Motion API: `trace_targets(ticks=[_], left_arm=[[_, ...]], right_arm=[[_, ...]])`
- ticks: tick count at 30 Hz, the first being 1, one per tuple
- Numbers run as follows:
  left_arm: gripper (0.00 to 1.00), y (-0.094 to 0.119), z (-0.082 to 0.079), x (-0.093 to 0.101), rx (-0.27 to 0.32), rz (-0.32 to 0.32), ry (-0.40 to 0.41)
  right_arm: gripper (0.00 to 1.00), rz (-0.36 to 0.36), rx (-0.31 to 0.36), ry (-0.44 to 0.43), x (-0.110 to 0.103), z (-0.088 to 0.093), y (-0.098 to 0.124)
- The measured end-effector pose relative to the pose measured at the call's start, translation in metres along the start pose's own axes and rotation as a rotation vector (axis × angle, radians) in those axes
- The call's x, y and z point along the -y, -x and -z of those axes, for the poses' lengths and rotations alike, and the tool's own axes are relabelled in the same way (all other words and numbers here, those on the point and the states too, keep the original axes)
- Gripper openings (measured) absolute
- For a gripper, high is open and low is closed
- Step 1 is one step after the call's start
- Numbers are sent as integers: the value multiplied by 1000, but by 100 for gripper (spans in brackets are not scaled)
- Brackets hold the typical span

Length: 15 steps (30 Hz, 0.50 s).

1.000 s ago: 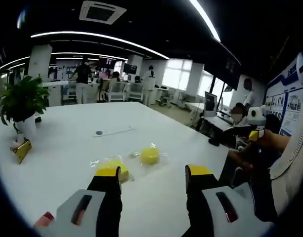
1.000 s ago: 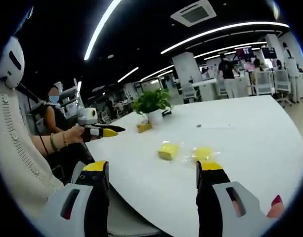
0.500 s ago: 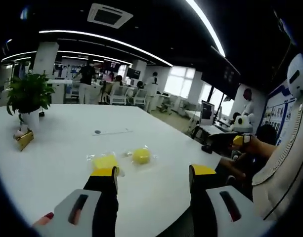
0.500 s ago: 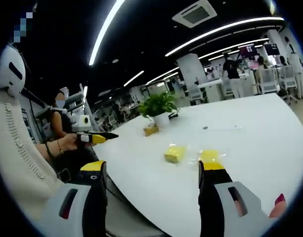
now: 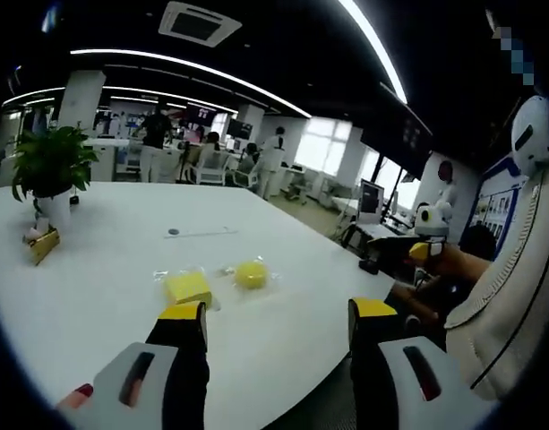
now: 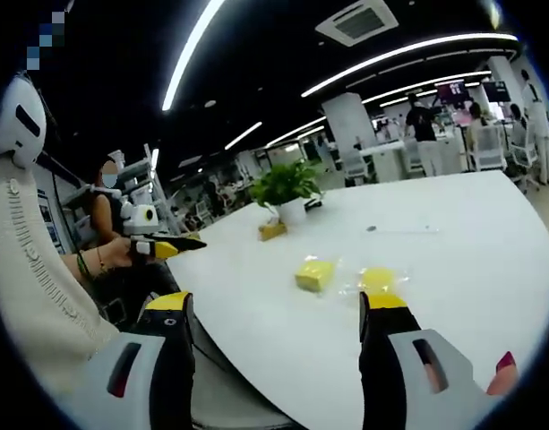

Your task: Compare the silicone blocks by pressing each to a similar depth, holding the contact briefly, and releasing to observe deformation and rebound differences across the visible hardness samples.

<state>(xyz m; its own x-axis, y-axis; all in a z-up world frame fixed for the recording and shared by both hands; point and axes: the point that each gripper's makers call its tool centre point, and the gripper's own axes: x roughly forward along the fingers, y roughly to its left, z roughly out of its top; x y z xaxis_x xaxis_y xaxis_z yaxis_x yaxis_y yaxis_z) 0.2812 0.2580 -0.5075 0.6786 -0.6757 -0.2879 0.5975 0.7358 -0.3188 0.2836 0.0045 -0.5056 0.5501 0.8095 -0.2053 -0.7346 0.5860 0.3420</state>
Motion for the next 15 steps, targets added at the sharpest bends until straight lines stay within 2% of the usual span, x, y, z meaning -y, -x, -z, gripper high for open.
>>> trace_targets(ticks=[4, 12, 15], left_arm=[[70, -1, 0, 3, -6, 15, -9], [68, -8, -3, -2, -10, 27, 6], [71, -11, -9, -6, 20, 23, 38]], right_arm=[[69, 12, 3, -2, 6, -2, 1], [68, 23, 6, -7, 14, -4, -1], [68, 26, 5, -12, 17, -4, -2]])
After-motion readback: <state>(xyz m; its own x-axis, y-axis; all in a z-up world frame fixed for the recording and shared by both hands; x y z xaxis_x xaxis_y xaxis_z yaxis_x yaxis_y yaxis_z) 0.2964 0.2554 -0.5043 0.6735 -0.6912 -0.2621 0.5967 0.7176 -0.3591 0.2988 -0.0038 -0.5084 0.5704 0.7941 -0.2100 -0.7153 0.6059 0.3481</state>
